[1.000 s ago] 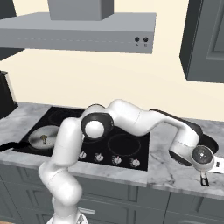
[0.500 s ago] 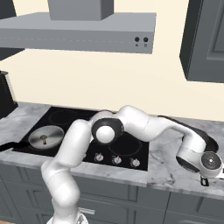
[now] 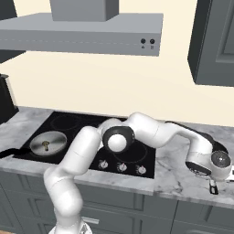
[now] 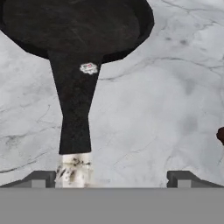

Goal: Place both pans onto different burners. Then place the mushroom and the chicken drumstick on different pans.

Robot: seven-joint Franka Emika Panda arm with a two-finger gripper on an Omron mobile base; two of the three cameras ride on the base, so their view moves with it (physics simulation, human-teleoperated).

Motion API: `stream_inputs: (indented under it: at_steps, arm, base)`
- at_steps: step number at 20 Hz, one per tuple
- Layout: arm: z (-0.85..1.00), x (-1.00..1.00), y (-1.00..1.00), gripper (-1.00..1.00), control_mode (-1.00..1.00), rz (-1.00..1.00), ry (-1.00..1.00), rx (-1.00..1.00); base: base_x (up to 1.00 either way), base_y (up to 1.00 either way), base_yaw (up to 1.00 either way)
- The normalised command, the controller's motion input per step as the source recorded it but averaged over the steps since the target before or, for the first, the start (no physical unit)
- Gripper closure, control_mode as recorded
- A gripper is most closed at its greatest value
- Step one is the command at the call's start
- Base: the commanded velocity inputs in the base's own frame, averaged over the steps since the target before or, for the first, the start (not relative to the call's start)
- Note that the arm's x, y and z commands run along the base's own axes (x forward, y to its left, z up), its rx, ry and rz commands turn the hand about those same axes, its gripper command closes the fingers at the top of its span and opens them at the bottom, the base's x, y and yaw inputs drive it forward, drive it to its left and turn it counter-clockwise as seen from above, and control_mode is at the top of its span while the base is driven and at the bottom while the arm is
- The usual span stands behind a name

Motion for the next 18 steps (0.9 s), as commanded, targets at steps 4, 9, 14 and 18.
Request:
stream_inputs:
  at_steps: [4, 9, 14, 18]
  arm:
    - [-0.3, 0.3, -0.25, -1.0, -1.0, 0.02, 0.09, 0.0]
    - [-0.55, 0.36, 0.0, -1.0, -1.0, 0.06, 0.15, 0.0]
    - [-0.8, 0.45, 0.26, 1.0, -1.0, 0.11, 0.22, -0.01]
    - [-0.82, 0.27, 0.71, 1.0, -1.0, 0.13, 0.17, -0.09]
  base:
    - [0.0, 0.0, 0.0]
    - [0.0, 0.0, 0.0]
    - [0.0, 0.0, 0.0]
    - [0.0, 0.0, 0.0]
